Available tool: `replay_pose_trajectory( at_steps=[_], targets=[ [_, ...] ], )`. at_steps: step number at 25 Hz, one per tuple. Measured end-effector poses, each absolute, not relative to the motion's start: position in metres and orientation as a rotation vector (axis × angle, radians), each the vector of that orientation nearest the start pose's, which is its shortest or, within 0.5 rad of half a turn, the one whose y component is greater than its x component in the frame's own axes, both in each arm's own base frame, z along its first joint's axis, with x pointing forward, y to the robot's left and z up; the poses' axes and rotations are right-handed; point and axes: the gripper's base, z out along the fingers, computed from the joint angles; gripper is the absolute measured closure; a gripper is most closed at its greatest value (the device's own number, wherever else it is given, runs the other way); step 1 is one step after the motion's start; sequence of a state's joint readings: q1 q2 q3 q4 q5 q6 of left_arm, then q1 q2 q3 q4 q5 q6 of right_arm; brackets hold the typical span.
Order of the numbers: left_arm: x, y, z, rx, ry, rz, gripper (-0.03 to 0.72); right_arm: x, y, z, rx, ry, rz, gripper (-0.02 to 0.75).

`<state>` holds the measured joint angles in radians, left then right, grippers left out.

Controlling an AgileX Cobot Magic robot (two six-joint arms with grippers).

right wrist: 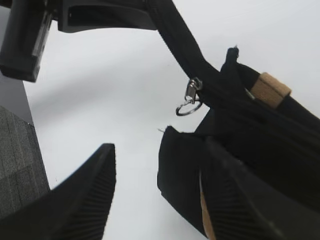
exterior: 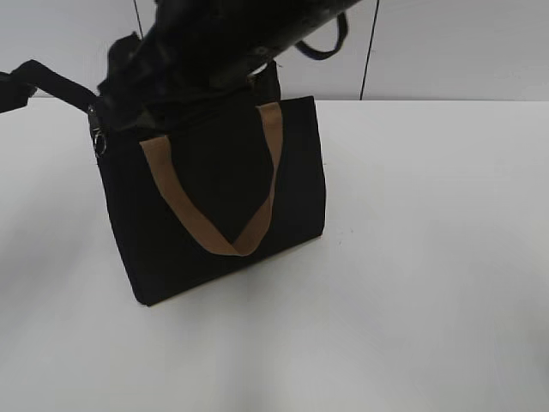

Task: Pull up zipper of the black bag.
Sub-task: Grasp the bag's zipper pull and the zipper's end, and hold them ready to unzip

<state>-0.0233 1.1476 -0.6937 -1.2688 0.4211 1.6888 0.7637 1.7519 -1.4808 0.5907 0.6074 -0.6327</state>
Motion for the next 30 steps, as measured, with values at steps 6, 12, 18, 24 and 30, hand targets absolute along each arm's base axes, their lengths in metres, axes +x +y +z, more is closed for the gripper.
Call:
replay_pose_trajectory(
  at_steps=[6, 12, 18, 24, 30],
  targets=[
    [0.235, -0.040, 0.287, 0.692, 1.907, -0.135, 0.669, 0.288, 0.328, 0.297, -1.075, 2.055, 0.739, 0.323],
    [0.233, -0.038, 0.290, 0.679, 1.896, -0.110, 0.669, 0.288, 0.342, 0.289, -1.047, 2.065, 0.778, 0.323],
    [0.233, -0.037, 0.291, 0.676, 1.892, -0.097, 0.669, 0.293, 0.352, 0.269, -0.980, 2.122, 0.794, 0.324],
    [0.233, -0.037, 0.291, 0.672, 1.892, -0.090, 0.669, 0.299, 0.355, 0.259, -0.941, 2.129, 0.784, 0.359],
    [0.233, -0.037, 0.291, 0.671, 1.892, -0.090, 0.669, 0.301, 0.357, 0.248, -0.941, 2.156, 0.780, 0.442]
  ],
)
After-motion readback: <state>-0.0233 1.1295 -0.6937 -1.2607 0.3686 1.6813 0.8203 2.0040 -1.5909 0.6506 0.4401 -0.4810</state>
